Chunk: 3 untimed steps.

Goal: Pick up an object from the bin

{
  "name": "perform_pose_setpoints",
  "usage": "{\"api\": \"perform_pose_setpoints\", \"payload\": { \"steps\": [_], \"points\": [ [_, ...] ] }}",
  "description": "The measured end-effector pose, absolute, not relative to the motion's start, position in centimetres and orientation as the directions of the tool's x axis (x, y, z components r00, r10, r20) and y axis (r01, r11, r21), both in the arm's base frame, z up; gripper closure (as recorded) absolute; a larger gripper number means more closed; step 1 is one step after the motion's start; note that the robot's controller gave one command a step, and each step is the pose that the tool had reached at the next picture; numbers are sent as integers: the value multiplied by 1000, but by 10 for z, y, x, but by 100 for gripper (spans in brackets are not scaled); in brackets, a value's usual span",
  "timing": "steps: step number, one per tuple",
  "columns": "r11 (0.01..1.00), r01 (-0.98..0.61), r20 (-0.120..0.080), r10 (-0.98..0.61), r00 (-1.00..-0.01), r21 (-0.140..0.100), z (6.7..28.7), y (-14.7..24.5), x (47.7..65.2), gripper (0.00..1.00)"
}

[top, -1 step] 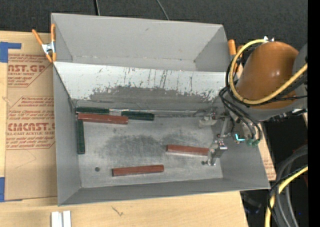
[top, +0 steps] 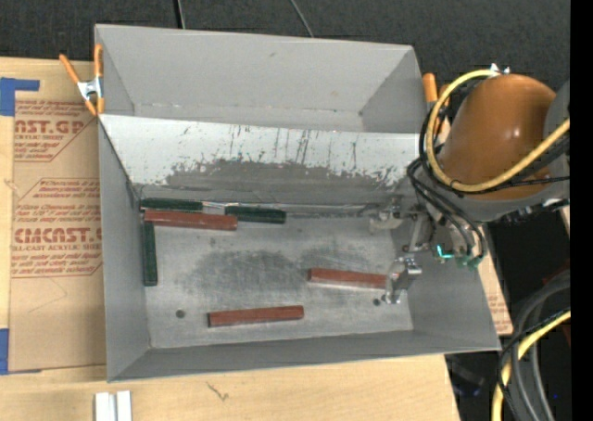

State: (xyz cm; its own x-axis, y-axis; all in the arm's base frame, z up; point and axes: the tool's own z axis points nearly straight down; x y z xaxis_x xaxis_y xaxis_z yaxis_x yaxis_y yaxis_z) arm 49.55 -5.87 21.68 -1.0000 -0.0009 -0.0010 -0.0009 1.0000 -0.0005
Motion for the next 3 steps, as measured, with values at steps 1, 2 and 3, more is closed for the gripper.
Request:
{"api": "perform_pose_setpoints", "payload": {
  "steps": [1,2,3],
  "points": [
    [1000,-15,-9,-15,-1000,-2,165,-43,521,0],
    [997,77,1,77,-997,0,86,-40,503,100],
    [997,77,1,77,-997,0,86,-40,503,100]
  ]
}}
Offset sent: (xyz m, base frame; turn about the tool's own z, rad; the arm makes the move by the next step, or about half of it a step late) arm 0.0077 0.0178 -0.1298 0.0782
